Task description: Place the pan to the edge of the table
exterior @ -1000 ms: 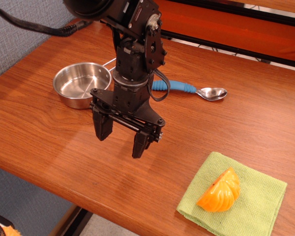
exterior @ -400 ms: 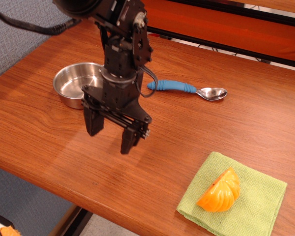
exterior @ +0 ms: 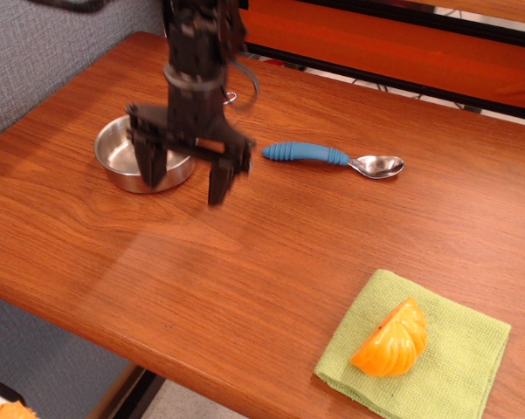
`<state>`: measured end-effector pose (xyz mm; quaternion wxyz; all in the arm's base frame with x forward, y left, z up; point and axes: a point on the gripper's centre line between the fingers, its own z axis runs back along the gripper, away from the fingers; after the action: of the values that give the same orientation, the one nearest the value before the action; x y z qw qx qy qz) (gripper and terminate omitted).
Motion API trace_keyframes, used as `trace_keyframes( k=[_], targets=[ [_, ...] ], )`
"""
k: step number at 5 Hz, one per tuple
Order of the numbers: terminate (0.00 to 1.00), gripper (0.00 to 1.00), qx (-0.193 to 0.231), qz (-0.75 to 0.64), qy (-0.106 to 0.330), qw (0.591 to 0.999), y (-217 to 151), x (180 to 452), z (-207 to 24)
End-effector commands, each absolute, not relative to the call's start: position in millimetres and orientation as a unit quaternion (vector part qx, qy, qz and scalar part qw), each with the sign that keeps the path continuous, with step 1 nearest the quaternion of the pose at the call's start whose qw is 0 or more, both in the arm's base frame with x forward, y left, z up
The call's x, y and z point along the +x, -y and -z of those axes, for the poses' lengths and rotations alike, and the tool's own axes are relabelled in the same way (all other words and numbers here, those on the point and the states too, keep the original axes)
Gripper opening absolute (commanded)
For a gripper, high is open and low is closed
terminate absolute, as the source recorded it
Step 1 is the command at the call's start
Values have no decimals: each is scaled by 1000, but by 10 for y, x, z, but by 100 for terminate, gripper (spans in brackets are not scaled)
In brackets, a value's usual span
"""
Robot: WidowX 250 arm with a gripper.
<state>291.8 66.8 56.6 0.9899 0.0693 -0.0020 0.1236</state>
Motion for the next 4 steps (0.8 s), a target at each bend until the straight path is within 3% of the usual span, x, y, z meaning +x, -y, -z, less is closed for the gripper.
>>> trace_keyframes(
  k=[1, 3, 4],
  targets=[
    [0, 100, 65, -219, 25, 973, -1146, 3414, -713],
    [0, 100, 70, -227, 45, 970, -1155, 3696, -703],
    [0, 100, 72, -231, 30, 970, -1140, 3738, -578]
  ],
)
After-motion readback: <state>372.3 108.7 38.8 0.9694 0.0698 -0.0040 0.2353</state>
